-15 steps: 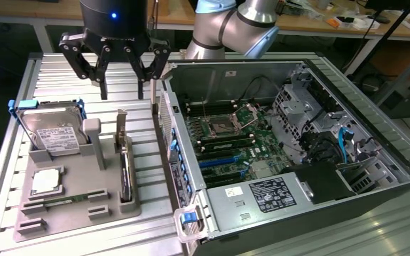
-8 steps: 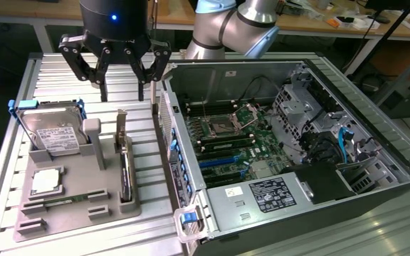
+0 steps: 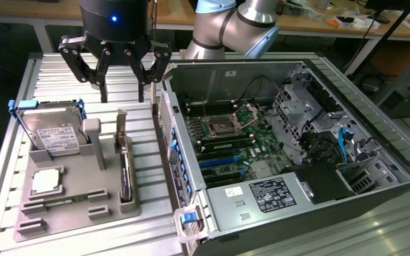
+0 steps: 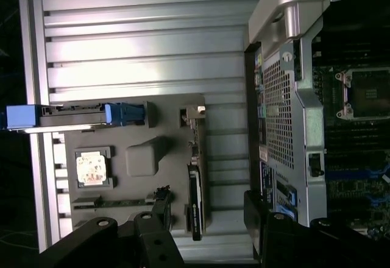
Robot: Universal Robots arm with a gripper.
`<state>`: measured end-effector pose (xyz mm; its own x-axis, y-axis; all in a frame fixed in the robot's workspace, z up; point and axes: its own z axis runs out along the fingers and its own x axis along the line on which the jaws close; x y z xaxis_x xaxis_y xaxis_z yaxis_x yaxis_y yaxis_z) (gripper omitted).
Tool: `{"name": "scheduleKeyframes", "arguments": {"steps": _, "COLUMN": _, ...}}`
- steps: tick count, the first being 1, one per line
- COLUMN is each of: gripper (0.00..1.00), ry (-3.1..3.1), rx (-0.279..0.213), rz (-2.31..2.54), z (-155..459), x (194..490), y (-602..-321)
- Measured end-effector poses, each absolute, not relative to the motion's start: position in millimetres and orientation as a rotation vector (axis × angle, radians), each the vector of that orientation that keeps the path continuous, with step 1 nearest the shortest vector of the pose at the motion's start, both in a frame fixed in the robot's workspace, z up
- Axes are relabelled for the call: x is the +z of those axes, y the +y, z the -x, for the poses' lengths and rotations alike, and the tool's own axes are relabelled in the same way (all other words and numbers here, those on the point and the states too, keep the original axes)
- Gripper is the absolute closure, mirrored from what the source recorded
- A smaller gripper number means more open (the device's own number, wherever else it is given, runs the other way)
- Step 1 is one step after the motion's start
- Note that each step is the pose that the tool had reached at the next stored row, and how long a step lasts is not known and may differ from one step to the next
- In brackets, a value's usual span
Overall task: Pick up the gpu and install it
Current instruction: 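Pick up the gpu and move the gpu toward the slot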
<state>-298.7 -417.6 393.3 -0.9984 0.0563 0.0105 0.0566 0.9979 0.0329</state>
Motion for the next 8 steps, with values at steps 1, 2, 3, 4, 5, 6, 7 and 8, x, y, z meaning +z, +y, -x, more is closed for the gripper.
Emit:
{"name": "scheduleKeyframes", "arguments": {"steps": 1, "gripper": 0.4, "ry": -3.13, "rx": -0.052, "rz": 0.088, "z": 298.7, "x": 393.3, "y": -418.0}}
{"name": "scheduleKeyframes", "arguments": {"steps": 2, "gripper": 0.4, "ry": -3.13, "rx": -0.052, "rz": 0.089, "z": 298.7, "x": 393.3, "y": -418.4}}
{"name": "scheduleKeyframes", "arguments": {"steps": 3, "gripper": 0.4, "ry": -3.13, "rx": -0.052, "rz": 0.089, "z": 298.7, "x": 393.3, "y": -418.8}}
{"name": "scheduleKeyframes", "arguments": {"steps": 4, "gripper": 0.4, "ry": -3.13, "rx": -0.052, "rz": 0.088, "z": 298.7, "x": 393.3, "y": -419.2}}
{"name": "scheduleKeyframes", "arguments": {"steps": 5, "gripper": 0.4, "ry": -3.13, "rx": -0.052, "rz": 0.089, "z": 298.7, "x": 393.3, "y": -419.5}}
{"name": "scheduleKeyframes", "arguments": {"steps": 6, "gripper": 0.4, "ry": -3.13, "rx": -0.052, "rz": 0.089, "z": 298.7, "x": 393.3, "y": -419.9}}
{"name": "scheduleKeyframes", "arguments": {"steps": 7, "gripper": 0.4, "ry": -3.13, "rx": -0.052, "rz": 0.088, "z": 298.7, "x": 393.3, "y": -420.2}}
{"name": "scheduleKeyframes", "arguments": {"steps": 8, "gripper": 0.4, "ry": -3.13, "rx": -0.052, "rz": 0.089, "z": 298.7, "x": 393.3, "y": -420.5}}
